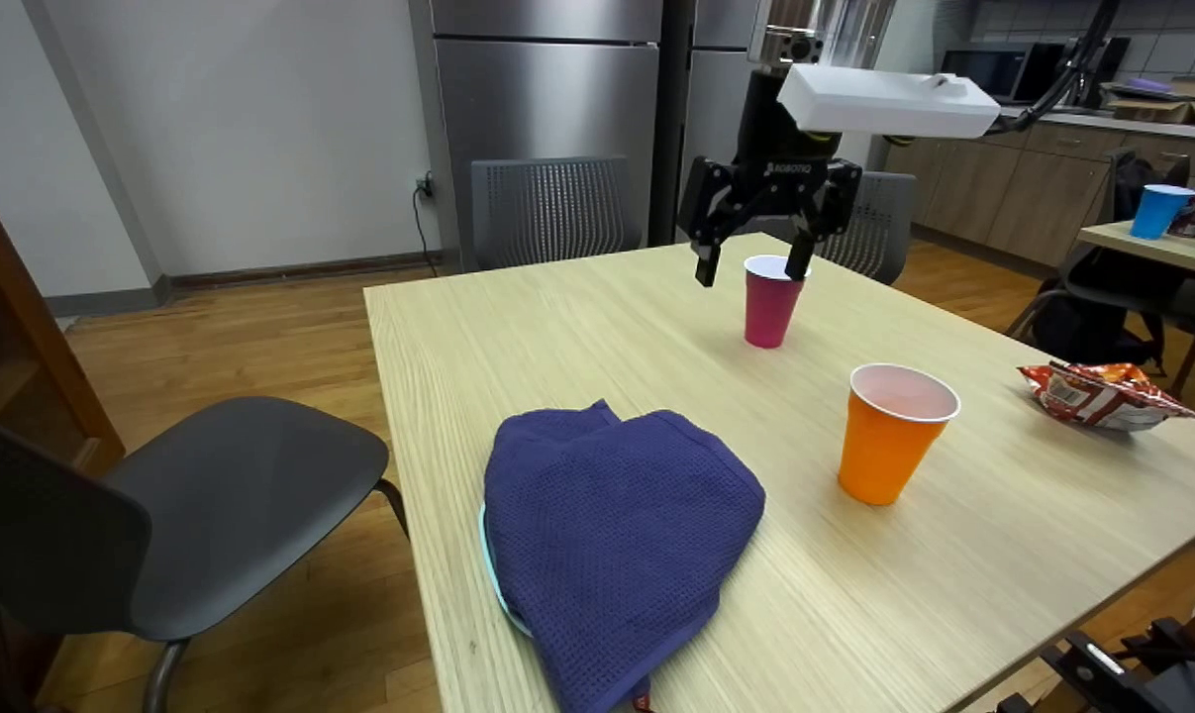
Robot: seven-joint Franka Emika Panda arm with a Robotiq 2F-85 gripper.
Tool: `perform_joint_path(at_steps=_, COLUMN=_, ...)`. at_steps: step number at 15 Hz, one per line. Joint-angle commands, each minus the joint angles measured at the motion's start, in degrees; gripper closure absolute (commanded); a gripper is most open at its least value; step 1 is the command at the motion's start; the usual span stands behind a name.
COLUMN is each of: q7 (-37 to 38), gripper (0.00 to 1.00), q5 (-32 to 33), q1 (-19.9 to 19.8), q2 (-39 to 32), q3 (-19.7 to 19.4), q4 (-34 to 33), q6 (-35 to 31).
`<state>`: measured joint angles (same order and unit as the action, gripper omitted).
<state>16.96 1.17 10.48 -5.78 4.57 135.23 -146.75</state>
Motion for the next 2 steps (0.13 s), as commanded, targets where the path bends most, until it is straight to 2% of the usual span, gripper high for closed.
perform_joint_path(at_steps=1, q7=0.0, gripper=0.00, q5=0.1, q1=-0.7, q2=0.0, q3=0.7, q4=0.0, q6=0.1)
perform_joint_path(at_steps=2, q7=0.0, gripper=0.00, q5=0.1, q1=-0.7, q2=0.0, q3=0.7, q4=0.0, q6=0.1)
